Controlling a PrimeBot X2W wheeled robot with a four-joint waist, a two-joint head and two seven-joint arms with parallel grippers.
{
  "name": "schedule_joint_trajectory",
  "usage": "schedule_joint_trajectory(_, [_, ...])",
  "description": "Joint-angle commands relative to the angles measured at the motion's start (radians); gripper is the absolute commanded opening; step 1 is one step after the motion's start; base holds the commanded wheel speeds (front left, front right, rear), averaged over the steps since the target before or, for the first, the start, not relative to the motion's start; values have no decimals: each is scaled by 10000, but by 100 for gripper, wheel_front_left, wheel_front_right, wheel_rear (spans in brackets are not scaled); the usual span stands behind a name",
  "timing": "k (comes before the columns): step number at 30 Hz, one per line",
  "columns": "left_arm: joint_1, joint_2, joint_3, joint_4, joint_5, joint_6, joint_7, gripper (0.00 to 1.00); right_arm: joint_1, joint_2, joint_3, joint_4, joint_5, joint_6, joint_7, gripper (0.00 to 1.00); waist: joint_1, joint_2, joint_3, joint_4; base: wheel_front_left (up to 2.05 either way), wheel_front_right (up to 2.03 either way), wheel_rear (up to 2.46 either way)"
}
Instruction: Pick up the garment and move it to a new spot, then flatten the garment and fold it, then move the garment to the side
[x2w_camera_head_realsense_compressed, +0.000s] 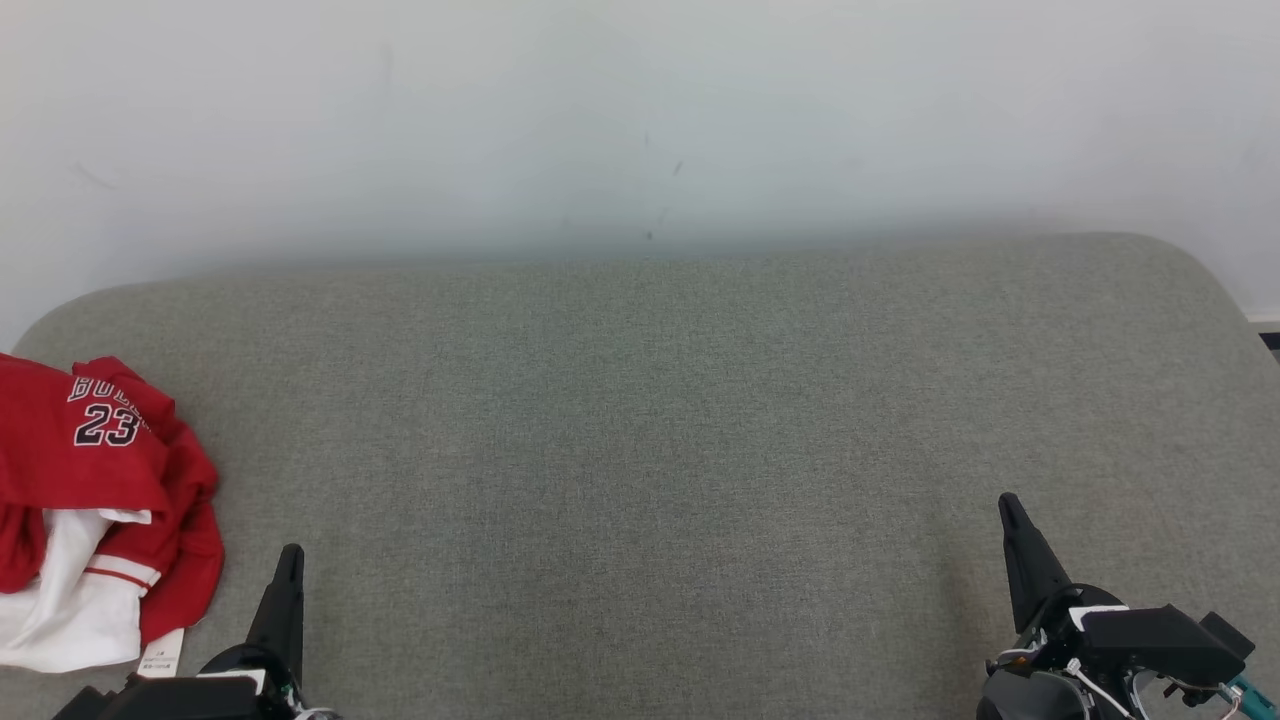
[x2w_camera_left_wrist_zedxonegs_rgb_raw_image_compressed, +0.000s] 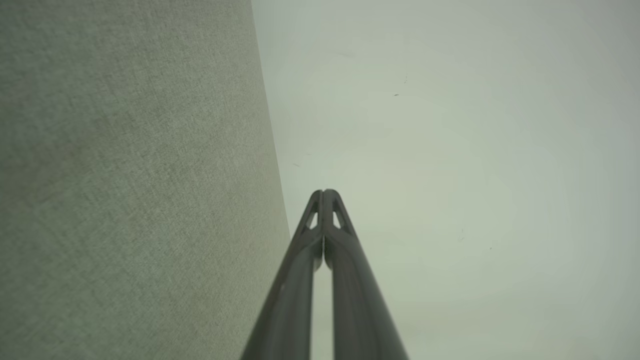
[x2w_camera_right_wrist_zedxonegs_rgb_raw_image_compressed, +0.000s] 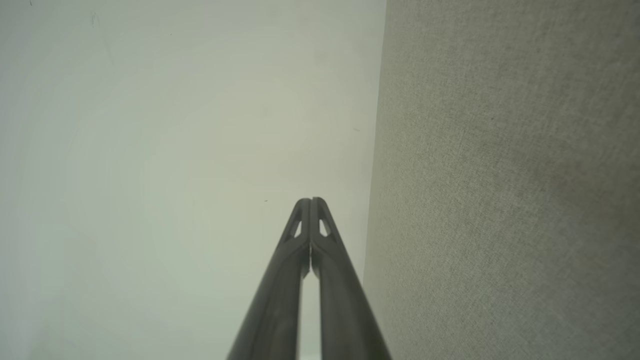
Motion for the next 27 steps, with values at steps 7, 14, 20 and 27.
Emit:
schedule_joint_trajectory(7, [11,1,33,-39,-59,-5,-2,0,118,10,0,-21,13,11,24,0,0,-1,0,0,0,0,0])
schedule_joint_trajectory(14, [11,1,31,-39,-59,-5,-2,0,118,10,1,-21,13,11,24,0,0,-1,0,0,0,0,0])
schedule_joint_trajectory(20, [11,1,31,-39,-59,-5,-2,100,118,10,1,-21,13,11,24,100,0,-1,0,0,0,0,0])
schedule_joint_trajectory(27, [131,-10,-65,209,167,0,-162,100,96,-13,99,136,-134,-12,-117,100,0,-1,9,0,0,0,0])
